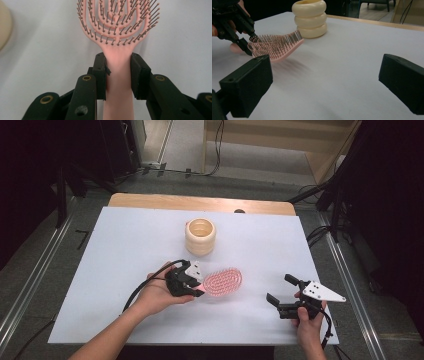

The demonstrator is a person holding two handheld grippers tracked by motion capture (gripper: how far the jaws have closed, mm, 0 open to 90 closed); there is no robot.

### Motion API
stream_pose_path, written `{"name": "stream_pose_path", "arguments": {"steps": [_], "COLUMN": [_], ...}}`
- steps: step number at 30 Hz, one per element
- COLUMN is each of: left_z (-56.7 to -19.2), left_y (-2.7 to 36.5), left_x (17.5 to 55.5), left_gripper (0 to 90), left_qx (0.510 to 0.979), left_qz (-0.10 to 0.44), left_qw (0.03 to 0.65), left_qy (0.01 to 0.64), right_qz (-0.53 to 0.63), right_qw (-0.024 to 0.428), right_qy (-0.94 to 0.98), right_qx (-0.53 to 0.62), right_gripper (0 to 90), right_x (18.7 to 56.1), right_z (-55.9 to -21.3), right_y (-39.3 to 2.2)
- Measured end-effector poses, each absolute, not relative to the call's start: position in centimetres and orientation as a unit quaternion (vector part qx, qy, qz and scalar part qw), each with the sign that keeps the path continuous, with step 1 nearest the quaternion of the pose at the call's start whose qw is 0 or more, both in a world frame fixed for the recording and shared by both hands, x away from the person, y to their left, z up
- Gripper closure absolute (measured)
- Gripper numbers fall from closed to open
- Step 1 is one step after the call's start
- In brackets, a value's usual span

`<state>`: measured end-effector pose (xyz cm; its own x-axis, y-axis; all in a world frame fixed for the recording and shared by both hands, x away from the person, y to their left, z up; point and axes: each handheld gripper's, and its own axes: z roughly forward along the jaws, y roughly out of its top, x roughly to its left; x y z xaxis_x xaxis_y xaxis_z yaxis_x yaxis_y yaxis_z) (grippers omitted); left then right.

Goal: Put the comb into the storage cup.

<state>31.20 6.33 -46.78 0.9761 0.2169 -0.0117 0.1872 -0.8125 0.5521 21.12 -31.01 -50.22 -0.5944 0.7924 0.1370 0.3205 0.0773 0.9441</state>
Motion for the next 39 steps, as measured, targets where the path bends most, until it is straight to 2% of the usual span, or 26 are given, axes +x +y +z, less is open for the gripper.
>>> {"name": "stream_pose_path", "arguments": {"steps": [7, 18, 29, 39], "left_z": [-46.1, -45.5, -44.7, -44.5], "left_y": [7.0, 7.2, 7.5, 7.3], "left_x": [30.8, 30.6, 30.6, 30.3], "left_gripper": [70.2, 70.2, 70.1, 70.2], "left_qx": [0.941, 0.928, 0.905, 0.887], "left_qz": [0.051, 0.057, 0.082, 0.102], "left_qw": [0.314, 0.345, 0.39, 0.419], "left_qy": [0.117, 0.13, 0.152, 0.163], "right_qz": [0.554, 0.563, 0.566, 0.583], "right_qw": [0.211, 0.177, 0.179, 0.154], "right_qy": [0.7, 0.707, 0.695, 0.686], "right_qx": [0.399, 0.391, 0.406, 0.408], "right_gripper": [0.0, 0.0, 0.0, 0.0], "right_x": [21.2, 22.3, 23.7, 24.9], "right_z": [-48.9, -47.7, -46.7, -45.3], "right_y": [-29.5, -26.4, -24.6, -22.9]}}
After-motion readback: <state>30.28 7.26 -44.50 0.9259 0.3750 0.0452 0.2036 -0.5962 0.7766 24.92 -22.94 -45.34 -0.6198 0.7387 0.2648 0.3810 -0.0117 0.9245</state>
